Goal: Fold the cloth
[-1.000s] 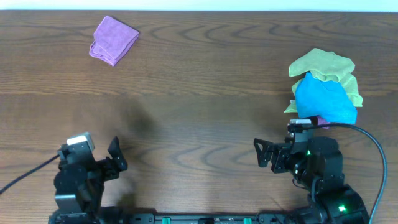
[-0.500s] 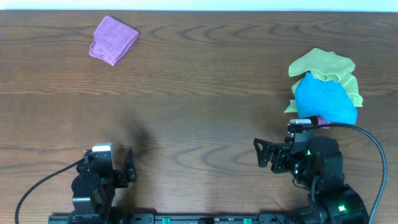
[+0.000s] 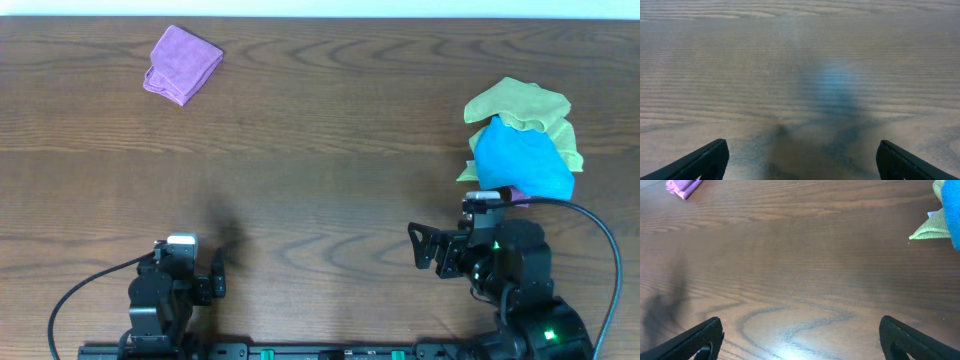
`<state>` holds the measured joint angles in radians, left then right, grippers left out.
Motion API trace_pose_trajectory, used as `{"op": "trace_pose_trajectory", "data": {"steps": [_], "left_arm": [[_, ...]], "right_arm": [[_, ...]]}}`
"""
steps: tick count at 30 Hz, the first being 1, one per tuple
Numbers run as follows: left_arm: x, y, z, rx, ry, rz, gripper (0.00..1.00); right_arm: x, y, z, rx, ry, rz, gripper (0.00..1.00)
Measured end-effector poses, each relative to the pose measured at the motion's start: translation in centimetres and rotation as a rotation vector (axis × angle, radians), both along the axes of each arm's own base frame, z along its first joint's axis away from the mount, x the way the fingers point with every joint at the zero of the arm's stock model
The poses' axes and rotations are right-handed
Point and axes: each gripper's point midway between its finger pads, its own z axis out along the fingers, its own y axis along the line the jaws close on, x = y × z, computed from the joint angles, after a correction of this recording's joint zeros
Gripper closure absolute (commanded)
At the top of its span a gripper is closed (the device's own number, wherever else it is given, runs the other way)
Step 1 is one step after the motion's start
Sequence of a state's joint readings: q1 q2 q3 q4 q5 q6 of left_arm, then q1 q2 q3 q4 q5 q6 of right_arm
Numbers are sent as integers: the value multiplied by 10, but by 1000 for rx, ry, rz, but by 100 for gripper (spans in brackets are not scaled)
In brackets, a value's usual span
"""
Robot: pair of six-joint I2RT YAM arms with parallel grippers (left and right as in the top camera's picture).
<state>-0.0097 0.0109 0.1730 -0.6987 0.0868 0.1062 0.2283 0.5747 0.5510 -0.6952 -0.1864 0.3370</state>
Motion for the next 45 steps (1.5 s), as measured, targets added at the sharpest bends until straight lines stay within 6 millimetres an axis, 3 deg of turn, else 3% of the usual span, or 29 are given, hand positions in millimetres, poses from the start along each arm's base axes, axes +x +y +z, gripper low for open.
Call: {"op": "trace_pose_trajectory", "data": {"steps": [24,33,38,45], "left_arm": [[0,4,0,16,1,17,5],[0,4,0,17,1,19,5],[0,5,0,18,2,20,5],[0,5,-1,18,2,20,5]], "right_arm": [[-3,-3,-4,-13,20,-7,1],[-6,-41,-22,-191,-61,-113,1],[-15,-64,-51,-265,-119,-155,1],[-16,-80,-67,-324,-163,-180,1]]}}
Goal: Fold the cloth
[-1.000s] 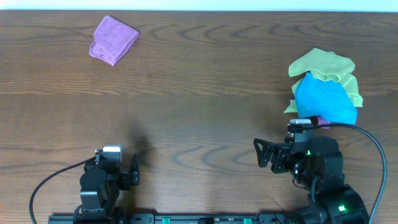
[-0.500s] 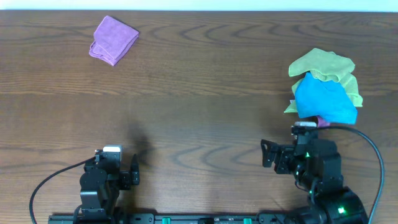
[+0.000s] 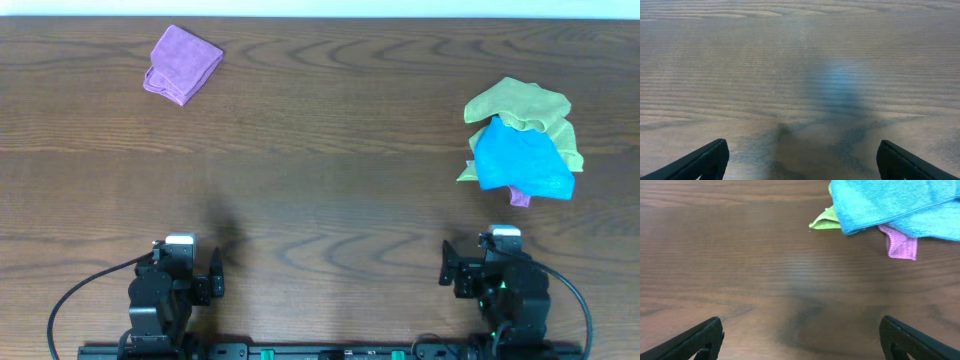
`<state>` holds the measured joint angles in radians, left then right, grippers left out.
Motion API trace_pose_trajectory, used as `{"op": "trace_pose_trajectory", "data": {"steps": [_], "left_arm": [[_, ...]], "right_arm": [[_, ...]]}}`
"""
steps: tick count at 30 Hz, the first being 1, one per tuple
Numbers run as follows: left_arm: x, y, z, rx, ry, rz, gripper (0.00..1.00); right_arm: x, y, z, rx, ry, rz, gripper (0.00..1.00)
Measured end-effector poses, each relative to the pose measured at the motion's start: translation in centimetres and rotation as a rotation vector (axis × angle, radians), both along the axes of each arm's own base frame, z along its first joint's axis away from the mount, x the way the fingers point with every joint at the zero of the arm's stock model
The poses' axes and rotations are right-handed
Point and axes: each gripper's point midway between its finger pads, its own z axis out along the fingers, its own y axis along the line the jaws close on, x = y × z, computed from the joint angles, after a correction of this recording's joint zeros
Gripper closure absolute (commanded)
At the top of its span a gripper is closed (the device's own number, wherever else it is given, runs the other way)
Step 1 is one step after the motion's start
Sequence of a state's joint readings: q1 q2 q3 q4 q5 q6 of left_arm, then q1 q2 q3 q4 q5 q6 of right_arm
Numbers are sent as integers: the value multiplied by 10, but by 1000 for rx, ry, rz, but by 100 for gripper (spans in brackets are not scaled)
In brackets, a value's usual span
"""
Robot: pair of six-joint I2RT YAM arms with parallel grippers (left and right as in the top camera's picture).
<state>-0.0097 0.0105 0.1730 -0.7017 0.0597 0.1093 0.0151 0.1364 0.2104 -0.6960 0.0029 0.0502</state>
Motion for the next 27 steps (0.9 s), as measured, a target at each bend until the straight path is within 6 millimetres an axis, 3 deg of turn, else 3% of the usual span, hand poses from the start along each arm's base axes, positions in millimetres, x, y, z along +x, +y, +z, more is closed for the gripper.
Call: {"op": "trace_pose_trajectory", "data": {"steps": [27], "left_arm": [[0,0,0,0,0,0,5]], "right_arm": [[-1,-4,-5,-52,-39,24,1]]}}
